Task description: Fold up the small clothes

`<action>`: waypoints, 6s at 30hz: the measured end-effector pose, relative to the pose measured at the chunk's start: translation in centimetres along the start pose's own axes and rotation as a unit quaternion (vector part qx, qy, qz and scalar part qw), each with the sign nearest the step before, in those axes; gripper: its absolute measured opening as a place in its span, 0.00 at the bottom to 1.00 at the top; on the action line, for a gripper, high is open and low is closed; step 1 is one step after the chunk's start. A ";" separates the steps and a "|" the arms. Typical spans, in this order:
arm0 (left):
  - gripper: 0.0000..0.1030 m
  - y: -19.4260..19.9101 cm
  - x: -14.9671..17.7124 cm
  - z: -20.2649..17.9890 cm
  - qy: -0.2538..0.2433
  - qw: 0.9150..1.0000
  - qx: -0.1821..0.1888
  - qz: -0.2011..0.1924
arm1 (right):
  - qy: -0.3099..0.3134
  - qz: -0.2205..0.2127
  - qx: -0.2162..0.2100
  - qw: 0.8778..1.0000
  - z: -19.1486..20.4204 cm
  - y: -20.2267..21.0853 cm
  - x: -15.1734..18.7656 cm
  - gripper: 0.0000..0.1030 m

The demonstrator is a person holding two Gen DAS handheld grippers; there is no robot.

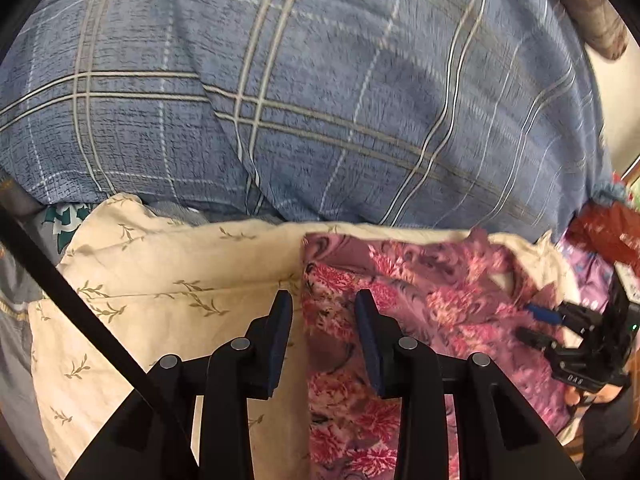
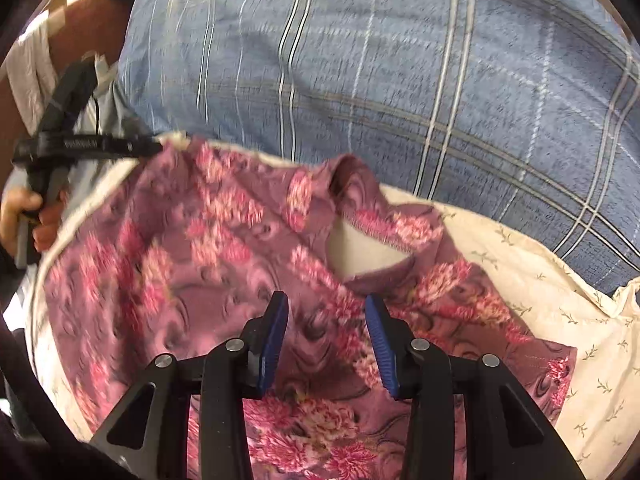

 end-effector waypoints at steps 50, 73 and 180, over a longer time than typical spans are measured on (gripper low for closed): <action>0.07 0.5 -1.6 -0.6 -0.007 0.997 -0.074 -0.023 | -0.042 -0.011 0.071 0.997 -2.3 -1.7 -2.9 0.12; 0.10 6.8 7.8 -1.7 -0.005 0.999 -0.031 -0.010 | -0.238 -0.008 0.093 0.967 -16.1 4.4 5.8 0.24; 0.16 1.2 0.4 -5.7 0.004 0.996 0.080 0.027 | -0.002 -0.106 -0.098 0.990 20.7 3.8 2.8 0.06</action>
Point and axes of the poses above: each gripper's, at about its wrist camera, not at the fingertips, and y roughly against the way its jaws point, z to its left, x to its underside, the point moved 10 cm from there along -y, roughly the way its jaws point, and after that the axes turned 1 degree about -y, right-handed, at the moved point
